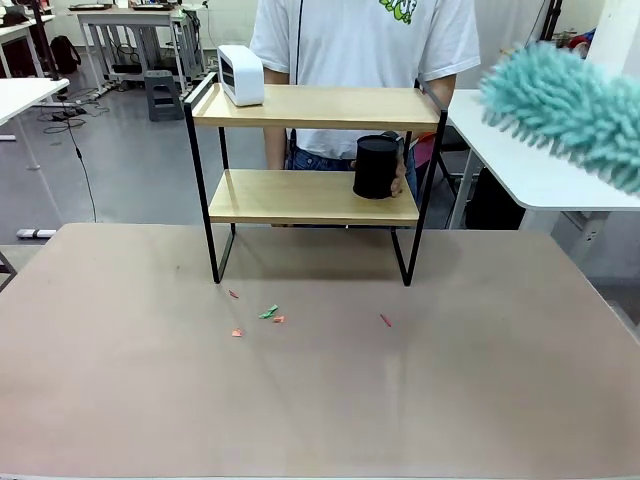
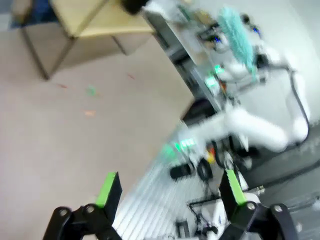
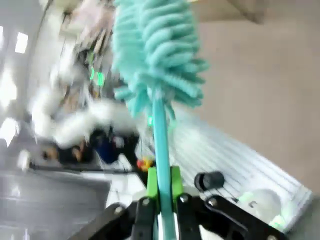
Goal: Clean the shelf.
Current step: Hand the Duster back to the human.
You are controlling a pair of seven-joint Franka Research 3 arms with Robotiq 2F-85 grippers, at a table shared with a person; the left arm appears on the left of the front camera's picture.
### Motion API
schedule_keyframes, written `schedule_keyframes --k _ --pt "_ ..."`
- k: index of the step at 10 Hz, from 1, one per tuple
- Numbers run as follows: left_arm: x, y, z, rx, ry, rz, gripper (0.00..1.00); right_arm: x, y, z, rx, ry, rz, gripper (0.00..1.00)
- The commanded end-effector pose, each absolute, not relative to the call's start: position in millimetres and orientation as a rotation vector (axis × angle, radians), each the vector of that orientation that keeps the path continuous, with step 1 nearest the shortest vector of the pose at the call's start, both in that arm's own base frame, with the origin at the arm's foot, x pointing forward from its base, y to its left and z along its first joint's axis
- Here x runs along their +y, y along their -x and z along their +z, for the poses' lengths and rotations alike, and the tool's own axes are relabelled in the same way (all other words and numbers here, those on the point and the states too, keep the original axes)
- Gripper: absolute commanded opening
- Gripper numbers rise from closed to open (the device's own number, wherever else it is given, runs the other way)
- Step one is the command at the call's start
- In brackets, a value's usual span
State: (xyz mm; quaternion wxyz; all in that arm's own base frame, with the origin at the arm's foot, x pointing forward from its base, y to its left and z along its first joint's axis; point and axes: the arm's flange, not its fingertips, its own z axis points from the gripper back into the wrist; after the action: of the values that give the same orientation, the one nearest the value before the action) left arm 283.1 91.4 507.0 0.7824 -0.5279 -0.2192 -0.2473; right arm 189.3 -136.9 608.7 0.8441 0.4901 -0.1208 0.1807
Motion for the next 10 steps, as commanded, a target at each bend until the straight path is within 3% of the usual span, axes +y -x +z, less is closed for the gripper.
schedule_keyframes --k 1,2,4,5,6,8,10 --pt "28 -293 526 -0.403 1.178 -0.714 1.00 -91 -218 639 -0.113 -1.026 0.805 0.12" --pt "-4 -291 531 -0.338 1.224 -0.789 1.00 -48 -219 637 -0.016 -0.967 0.940 0.12" --pt "-84 -272 519 -0.171 1.169 -0.930 1.00 5 -229 617 0.089 -0.870 0.992 0.12" --pt "-78 -274 504 -0.093 1.051 -0.935 1.00 -22 -214 643 -0.004 -0.967 0.845 0.12" --pt "-67 -276 528 -0.230 1.195 -0.912 1.00 -22 -214 643 -0.004 -0.967 0.845 0.12" --pt "-91 -272 512 -0.144 1.144 -0.946 1.00 14 -230 622 0.146 -0.929 0.909 0.12" --pt "-137 -285 528 -0.230 1.190 -0.980 1.00 52 -258 627 0.245 -0.860 1.064 0.12"
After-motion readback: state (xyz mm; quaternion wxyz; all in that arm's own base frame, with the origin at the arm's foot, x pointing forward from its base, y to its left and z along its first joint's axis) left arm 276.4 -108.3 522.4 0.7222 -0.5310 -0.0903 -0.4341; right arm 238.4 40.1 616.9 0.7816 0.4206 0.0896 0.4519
